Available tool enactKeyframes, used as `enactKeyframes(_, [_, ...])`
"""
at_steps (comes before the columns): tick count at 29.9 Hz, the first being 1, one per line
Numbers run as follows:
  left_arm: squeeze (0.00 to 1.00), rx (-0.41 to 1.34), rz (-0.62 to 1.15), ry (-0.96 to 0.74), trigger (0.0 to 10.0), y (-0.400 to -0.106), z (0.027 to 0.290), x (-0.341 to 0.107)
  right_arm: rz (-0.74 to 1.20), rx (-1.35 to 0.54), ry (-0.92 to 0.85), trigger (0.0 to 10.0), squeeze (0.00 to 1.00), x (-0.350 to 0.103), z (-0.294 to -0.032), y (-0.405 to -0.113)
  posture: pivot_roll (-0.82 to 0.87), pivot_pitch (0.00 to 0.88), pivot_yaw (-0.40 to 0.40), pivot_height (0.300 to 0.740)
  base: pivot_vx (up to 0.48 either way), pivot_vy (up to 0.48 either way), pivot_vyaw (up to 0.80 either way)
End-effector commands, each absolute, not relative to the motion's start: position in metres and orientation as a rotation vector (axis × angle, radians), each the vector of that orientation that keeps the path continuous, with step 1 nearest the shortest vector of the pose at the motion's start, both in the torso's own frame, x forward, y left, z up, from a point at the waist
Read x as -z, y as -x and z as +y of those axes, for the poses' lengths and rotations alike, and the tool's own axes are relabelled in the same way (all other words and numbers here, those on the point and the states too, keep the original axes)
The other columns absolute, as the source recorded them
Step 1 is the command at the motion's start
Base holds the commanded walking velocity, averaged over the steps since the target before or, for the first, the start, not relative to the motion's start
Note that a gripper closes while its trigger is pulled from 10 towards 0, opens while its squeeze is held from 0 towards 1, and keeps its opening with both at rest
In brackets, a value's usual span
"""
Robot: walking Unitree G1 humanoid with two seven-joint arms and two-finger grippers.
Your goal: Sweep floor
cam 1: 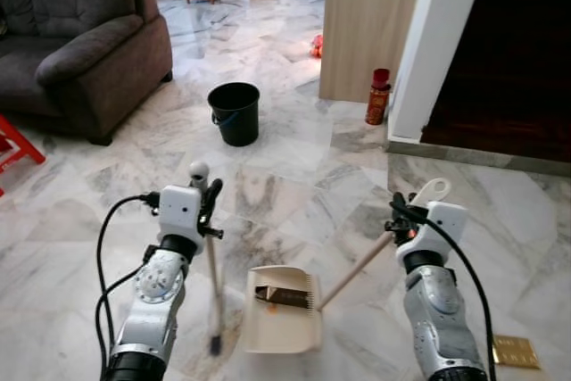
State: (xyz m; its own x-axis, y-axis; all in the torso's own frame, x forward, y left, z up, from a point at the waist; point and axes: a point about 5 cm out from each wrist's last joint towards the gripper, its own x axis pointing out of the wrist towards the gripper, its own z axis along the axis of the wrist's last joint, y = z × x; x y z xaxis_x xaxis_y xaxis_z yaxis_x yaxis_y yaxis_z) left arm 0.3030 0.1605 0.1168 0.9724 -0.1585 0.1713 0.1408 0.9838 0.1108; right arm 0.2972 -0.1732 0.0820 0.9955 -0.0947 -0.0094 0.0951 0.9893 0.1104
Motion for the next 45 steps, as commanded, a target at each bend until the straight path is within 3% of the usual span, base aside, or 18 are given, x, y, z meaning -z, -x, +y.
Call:
enactKeyframes(1, [0.00,0.134,-0.212,-0.130,10.0,-0.305,0.167,-0.124,-0.038,0.066,-0.135,10.0,0.00,-0.092,-0.165,-0.302,0.04,0.031,0.038,0.740,0.356,0.000,0.00])
enactKeyframes(11, [0.00,0.138,-0.215,-0.129,10.0,-0.306,0.166,-0.125,-0.040,0.041,-0.125,10.0,0.00,-0.093,-0.162,-0.304,0.04,0.039,0.038,0.740,0.363,0.000,0.00])
enactKeyframes(21, [0.00,0.141,-0.217,-0.126,10.0,-0.306,0.165,-0.125,-0.046,0.010,-0.126,10.0,0.00,-0.095,-0.157,-0.302,0.04,0.047,0.036,0.740,0.367,0.000,0.67])
enactKeyframes(45, [0.00,0.142,-0.221,-0.124,10.0,-0.305,0.165,-0.125,-0.045,-0.051,-0.127,10.0,0.00,-0.095,-0.147,-0.303,0.05,0.020,0.034,0.740,0.369,0.000,0.02])
